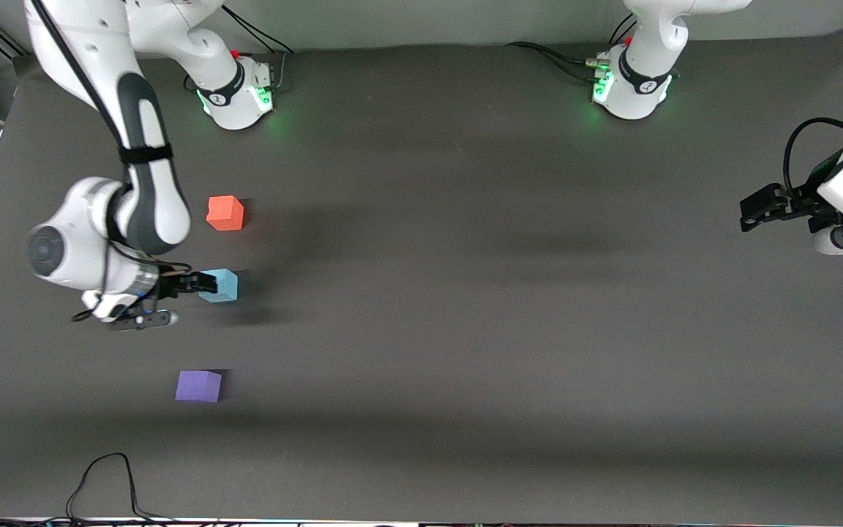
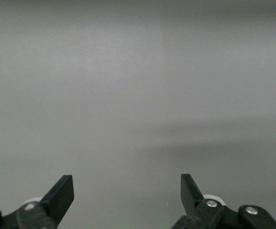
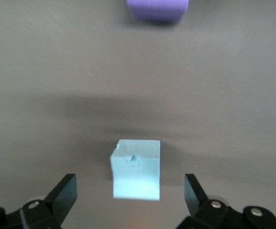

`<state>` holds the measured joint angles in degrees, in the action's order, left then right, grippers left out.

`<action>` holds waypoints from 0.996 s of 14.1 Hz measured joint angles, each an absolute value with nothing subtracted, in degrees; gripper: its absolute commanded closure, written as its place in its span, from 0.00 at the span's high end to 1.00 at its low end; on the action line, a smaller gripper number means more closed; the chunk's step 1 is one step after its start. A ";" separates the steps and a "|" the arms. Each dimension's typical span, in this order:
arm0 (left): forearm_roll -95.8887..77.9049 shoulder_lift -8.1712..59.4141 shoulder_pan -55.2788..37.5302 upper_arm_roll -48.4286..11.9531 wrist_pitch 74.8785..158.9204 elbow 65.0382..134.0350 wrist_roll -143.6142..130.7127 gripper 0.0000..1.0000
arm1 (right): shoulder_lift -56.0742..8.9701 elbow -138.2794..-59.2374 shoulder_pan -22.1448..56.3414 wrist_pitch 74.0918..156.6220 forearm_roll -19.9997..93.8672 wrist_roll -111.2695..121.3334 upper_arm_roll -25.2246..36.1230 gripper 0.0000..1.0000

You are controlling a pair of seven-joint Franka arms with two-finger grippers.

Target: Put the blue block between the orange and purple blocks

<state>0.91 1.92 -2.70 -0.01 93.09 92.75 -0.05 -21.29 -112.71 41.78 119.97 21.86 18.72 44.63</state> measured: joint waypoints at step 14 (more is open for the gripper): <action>0.91 2.09 -2.68 0.01 93.12 92.73 -0.05 1.00 | -15.84 -81.60 42.00 89.15 16.06 13.16 46.60 1.00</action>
